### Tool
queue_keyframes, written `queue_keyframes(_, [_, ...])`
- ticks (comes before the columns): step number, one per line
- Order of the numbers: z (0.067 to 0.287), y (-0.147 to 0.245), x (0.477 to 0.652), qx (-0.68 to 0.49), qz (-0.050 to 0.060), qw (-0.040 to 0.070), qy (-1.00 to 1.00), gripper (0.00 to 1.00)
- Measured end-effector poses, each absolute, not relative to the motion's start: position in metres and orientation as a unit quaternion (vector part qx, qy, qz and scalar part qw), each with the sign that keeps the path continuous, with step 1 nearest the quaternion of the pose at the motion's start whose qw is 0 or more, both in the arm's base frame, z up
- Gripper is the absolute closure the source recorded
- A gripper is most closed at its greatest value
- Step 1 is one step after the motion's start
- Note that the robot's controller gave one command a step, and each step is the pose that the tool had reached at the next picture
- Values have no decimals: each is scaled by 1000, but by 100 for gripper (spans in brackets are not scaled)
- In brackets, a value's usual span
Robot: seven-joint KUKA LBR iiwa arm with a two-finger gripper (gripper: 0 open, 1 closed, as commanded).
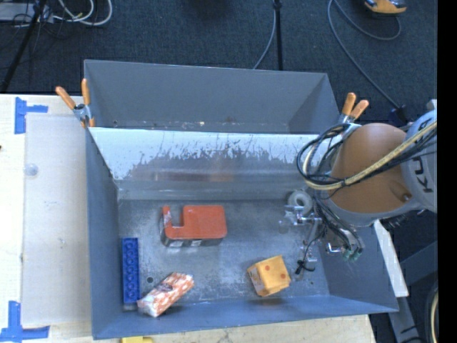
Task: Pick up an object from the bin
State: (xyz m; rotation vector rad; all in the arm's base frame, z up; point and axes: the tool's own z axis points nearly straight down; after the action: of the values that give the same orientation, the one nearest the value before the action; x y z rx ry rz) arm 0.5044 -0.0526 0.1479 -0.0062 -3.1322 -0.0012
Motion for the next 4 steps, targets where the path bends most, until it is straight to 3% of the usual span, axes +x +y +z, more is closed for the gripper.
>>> queue_keyframes(1, [152,-52,506,-1,0,1,-1000,0])
queue_keyframes(2, [114,-31,492,24,1,-1,-1000,0])
queue_keyframes(3, [73,-27,508,82,-2,19,-996,100])
queue_keyframes(4, [73,-27,508,82,-2,19,-996,100])
